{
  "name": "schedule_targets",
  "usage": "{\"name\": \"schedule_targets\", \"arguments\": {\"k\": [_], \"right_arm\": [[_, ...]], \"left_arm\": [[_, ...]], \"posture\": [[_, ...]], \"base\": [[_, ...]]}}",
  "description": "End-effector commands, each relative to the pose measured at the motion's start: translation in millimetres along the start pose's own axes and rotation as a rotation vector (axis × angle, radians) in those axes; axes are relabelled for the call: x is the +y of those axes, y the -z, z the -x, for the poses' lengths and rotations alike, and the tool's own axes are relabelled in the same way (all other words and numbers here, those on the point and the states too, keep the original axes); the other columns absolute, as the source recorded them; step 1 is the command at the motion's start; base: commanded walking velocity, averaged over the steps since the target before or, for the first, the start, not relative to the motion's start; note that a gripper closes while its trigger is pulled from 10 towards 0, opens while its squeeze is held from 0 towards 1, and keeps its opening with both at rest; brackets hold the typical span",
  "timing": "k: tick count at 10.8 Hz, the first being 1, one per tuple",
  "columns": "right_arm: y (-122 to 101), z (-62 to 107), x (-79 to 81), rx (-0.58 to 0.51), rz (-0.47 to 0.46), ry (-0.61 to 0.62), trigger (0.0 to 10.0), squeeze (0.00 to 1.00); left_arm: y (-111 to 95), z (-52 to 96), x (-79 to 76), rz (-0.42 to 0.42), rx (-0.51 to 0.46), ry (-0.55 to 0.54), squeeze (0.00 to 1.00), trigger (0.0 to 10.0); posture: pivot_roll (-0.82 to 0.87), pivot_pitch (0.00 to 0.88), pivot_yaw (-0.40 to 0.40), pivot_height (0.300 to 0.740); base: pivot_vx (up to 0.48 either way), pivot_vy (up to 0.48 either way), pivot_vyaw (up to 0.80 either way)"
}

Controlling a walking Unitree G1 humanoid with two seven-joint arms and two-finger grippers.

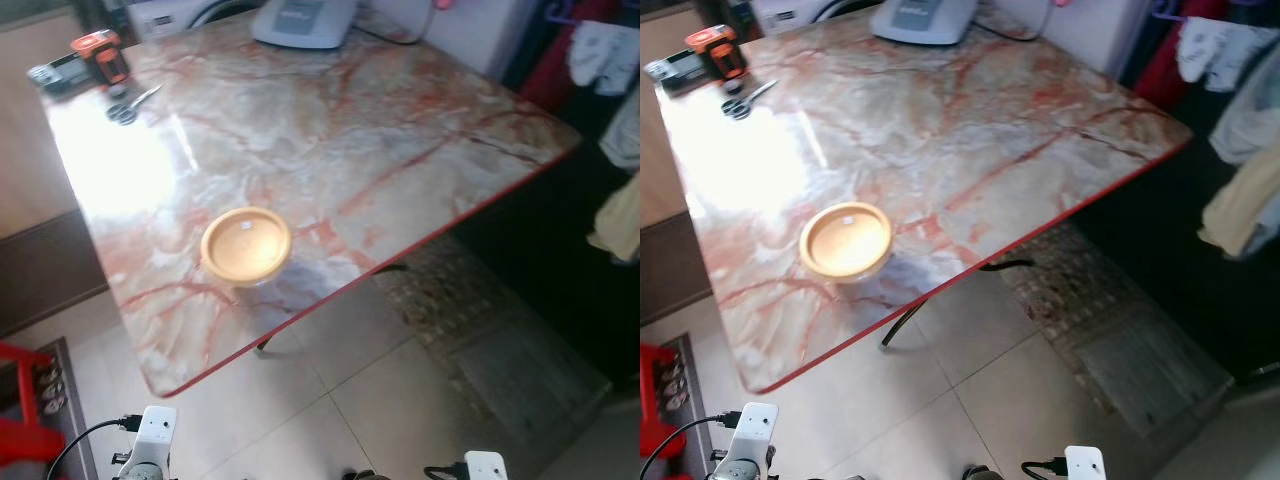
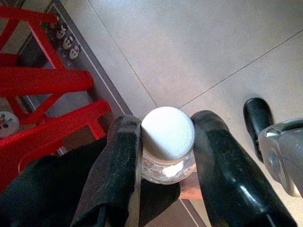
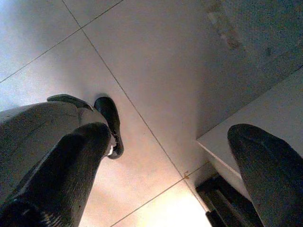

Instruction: Restocking fridge

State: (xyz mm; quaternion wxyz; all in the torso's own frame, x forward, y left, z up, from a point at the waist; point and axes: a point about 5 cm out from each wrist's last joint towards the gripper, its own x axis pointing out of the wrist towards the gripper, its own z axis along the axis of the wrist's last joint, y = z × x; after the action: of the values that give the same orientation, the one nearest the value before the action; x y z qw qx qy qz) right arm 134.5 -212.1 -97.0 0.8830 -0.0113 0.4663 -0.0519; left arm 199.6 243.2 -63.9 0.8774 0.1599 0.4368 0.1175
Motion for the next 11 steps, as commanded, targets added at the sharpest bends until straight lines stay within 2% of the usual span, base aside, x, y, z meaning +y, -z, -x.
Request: {"name": "schedule_targets", "arguments": {"k": [1,3,8,11], "right_arm": [[11.3,2.4,2.3,0.044,-0.002,0.0,10.0,0.0],[10.5,1.5,8.3,0.048,0.004,-0.007,10.0,0.0],[12.9,2.8,-1.8,0.062,0.003,0.005,10.0,0.0],[12.6,2.1,4.4,0.064,0.005,-0.004,10.0,0.0]], "left_arm": [[11.1,1.6,-1.0,-0.002,0.045,0.009,0.0,10.0],[10.1,1.5,-1.6,0.01,0.039,0.016,0.0,10.0],[9.7,1.5,-3.5,-0.012,0.046,0.028,0.0,10.0],[10.1,1.6,-3.8,-0.028,0.049,0.025,0.0,10.0]], "posture": [[-0.14,0.166,0.022,0.74],[-0.14,0.17,0.02,0.74],[-0.14,0.176,0.02,0.74],[-0.14,0.176,0.02,0.74]], "base": [[0.0,0.0,-0.79],[0.0,0.0,-0.79],[0.0,0.0,-0.79],[0.0,0.0,-0.79]]}}
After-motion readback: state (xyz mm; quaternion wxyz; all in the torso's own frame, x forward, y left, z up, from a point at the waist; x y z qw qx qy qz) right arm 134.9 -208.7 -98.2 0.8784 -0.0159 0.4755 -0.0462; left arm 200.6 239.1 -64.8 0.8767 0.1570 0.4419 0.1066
